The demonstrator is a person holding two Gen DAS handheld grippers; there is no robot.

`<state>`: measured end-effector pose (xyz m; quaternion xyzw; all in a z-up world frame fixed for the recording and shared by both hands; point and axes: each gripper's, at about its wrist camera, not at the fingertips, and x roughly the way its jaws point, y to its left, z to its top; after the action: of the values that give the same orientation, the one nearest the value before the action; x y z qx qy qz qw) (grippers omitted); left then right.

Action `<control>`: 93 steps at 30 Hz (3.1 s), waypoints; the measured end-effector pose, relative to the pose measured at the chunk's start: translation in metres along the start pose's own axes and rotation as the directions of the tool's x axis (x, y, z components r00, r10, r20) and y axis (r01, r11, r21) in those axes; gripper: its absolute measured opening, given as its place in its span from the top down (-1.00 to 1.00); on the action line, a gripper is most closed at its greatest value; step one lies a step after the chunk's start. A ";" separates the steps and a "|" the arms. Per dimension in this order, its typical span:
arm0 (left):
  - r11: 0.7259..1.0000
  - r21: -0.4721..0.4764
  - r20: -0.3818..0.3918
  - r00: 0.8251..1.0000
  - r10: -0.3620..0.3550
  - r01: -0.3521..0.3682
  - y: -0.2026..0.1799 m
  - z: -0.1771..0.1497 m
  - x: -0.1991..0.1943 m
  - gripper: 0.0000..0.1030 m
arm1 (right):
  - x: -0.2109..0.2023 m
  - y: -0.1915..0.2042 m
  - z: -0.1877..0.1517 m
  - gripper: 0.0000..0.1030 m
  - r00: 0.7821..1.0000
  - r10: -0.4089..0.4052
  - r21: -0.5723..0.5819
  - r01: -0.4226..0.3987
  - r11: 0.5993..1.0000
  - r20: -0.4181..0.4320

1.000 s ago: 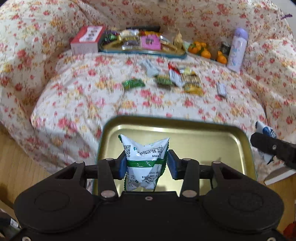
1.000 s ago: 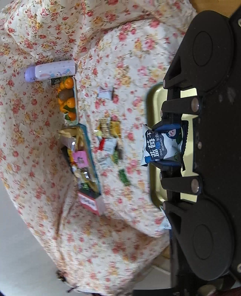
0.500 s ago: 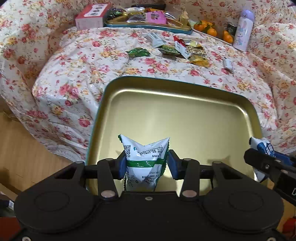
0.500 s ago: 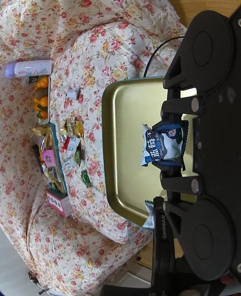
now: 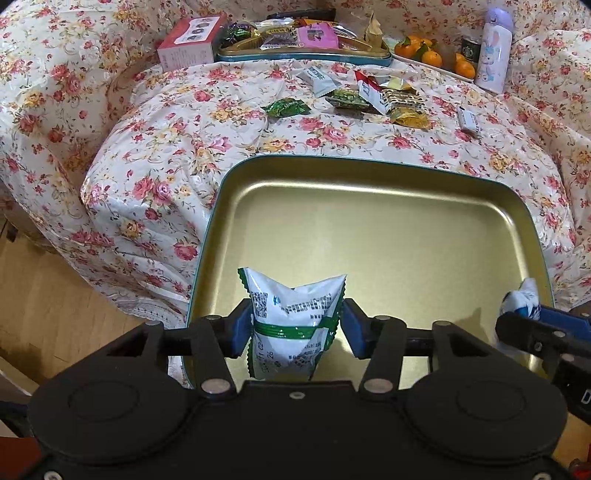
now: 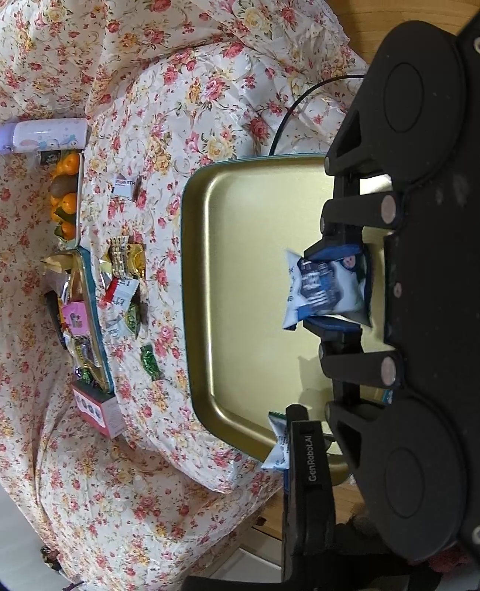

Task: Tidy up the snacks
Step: 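Open both grippers to drop the bag and blueberry packet into the gold tray, then withdraw both grippers from the tray back toward the loose snacks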

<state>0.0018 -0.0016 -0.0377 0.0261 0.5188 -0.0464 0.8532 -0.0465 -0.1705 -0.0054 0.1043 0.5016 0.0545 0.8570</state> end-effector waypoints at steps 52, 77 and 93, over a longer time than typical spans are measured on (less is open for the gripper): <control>1.000 0.004 -0.004 1.000 0.021 -0.021 -0.002 -0.001 -0.003 -0.20 | 0.010 0.000 -0.003 0.20 0.999 0.008 -0.005 -0.009 1.000 -0.043; 1.000 -0.019 0.054 0.998 0.015 -0.014 0.027 0.071 0.006 -0.20 | 0.019 -0.033 0.060 0.16 1.000 -0.024 0.074 0.023 0.997 0.012; 0.995 0.099 0.073 0.997 0.008 -0.016 0.034 0.148 0.070 -0.20 | 0.091 -0.080 0.155 0.13 0.993 -0.122 0.171 0.122 0.978 -0.010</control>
<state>0.1682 0.0147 -0.0320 0.0702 0.4843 -0.0680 0.8694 0.1321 -0.2495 -0.0274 0.1467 0.5098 -0.0412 0.8467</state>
